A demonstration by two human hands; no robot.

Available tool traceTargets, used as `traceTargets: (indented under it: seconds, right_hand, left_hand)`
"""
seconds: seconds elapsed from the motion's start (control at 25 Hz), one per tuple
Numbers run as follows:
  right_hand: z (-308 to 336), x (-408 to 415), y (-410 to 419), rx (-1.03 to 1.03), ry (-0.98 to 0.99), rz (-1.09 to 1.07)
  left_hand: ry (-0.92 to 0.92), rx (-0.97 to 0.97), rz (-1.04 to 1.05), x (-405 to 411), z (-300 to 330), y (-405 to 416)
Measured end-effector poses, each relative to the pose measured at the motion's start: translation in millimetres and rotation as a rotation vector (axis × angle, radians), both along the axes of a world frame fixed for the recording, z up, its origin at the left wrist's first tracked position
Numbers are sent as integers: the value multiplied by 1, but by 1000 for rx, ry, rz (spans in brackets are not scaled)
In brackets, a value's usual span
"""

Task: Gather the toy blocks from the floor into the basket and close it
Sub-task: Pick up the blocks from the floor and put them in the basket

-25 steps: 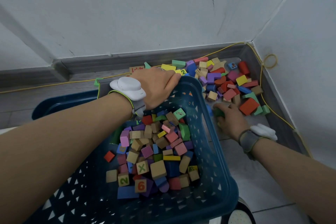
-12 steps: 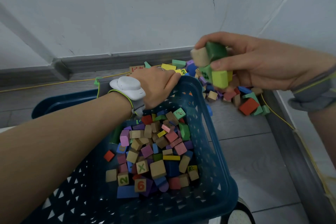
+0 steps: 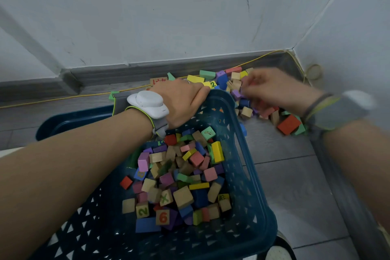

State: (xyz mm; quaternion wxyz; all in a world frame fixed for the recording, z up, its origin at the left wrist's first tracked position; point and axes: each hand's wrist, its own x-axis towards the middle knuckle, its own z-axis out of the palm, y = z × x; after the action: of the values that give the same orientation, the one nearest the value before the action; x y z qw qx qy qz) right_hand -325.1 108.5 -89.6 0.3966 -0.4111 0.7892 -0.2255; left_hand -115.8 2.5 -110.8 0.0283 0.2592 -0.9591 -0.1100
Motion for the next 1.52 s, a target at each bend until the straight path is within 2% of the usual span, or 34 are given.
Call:
traceTargets:
  seconds: [0.08,0.16,0.28,0.44,0.72,0.84,0.96,1.24,1.52]
  right_hand:
    - [-56,0,8,259,252,120]
    - [-103,5,24,377,432,224]
    - [-138,13,37,280,532,134]
    - [-139,7,31,129,610,149]
    - [-140,7,21,224,661,220]
    - [-148,6,19,250,620,224]
    - [-158,9,23,179,521,231]
    - [-170,14,31,188,537,295]
    - [-137,32,47,288,514,203]
  left_hand:
    - [14,0,-2,0,0,0]
    - [19,-8,-4,0,-2,0]
    - [27,-15,-9,1,-3,0]
    - [29,-30,-5,0,-4,-1]
    - [34,-30,-3,0,-3,0]
    - [26,-33,5,-1,-2,0]
    - [31,-33,4,0,-3,0]
    - [35,-22,-8,0,-4,-2]
    - [43,-14,-4,1,-5,-1]
